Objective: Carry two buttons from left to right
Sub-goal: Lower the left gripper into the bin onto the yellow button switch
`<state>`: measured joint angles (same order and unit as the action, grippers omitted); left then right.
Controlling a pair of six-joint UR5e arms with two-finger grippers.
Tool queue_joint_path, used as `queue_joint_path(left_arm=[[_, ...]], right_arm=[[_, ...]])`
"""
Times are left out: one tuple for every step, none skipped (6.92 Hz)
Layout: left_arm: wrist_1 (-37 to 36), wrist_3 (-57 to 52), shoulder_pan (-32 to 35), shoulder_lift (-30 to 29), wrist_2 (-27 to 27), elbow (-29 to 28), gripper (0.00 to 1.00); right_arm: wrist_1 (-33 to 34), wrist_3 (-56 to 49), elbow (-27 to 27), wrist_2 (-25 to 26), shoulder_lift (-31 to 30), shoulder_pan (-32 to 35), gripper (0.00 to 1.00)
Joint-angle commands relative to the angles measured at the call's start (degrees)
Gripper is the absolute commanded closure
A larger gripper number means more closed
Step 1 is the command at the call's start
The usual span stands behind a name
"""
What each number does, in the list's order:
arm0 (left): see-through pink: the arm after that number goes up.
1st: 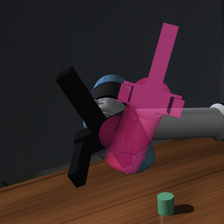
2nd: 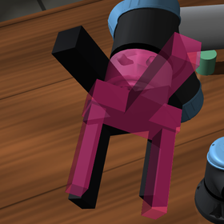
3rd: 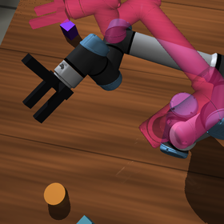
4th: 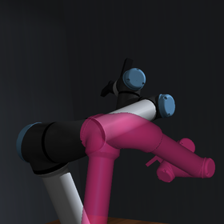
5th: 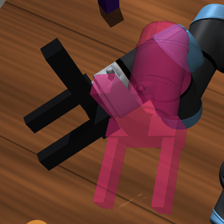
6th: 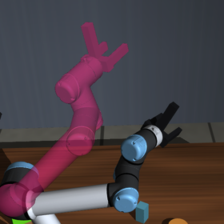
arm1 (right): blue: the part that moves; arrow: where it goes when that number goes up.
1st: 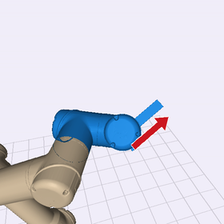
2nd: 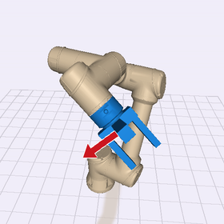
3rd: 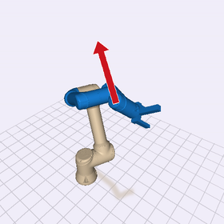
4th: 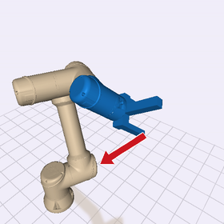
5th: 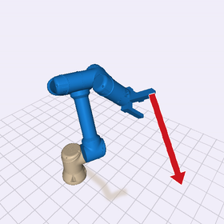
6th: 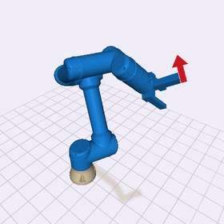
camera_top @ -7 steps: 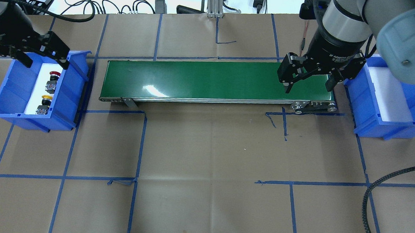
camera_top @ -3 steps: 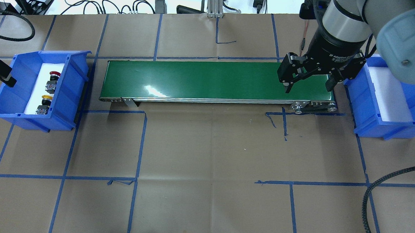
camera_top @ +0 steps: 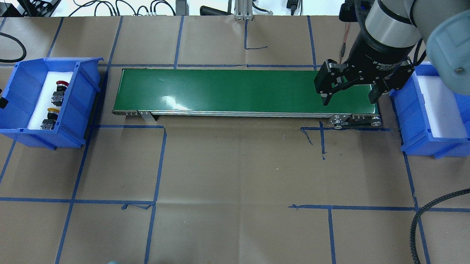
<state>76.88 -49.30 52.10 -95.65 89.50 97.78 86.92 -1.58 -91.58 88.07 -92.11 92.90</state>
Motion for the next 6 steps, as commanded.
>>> queue_joint_path(left_arm=[[-12.91,1.66,-0.07,-0.85,-0.03,7.82,0.01],[-17.24,3.06,-0.07,-1.81,-0.03,10.90,0.01],[-19.63,3.42,-0.07,-3.48,-0.03,11.63,0.01],[-20.53,3.42,-0.07,-5.32,-0.12,11.03,0.01],[-20.62,3.94,0.02,-6.03,-0.21,10.50,0.01],[-20.63,4.64,0.11,-6.13,-1.69,10.15,0.01]], right_arm=[[0.00,0.00,0.00,0.00,0.00,0.00,0.00],[0.00,0.00,0.00,0.00,0.00,0.00,0.00],[0.00,0.00,0.00,-0.09,0.00,0.00,0.00],[0.00,0.00,0.00,0.00,0.00,0.00,0.00],[0.00,0.00,0.00,-0.09,0.00,0.00,0.00],[0.00,0.00,0.00,-0.09,0.00,0.00,0.00]])
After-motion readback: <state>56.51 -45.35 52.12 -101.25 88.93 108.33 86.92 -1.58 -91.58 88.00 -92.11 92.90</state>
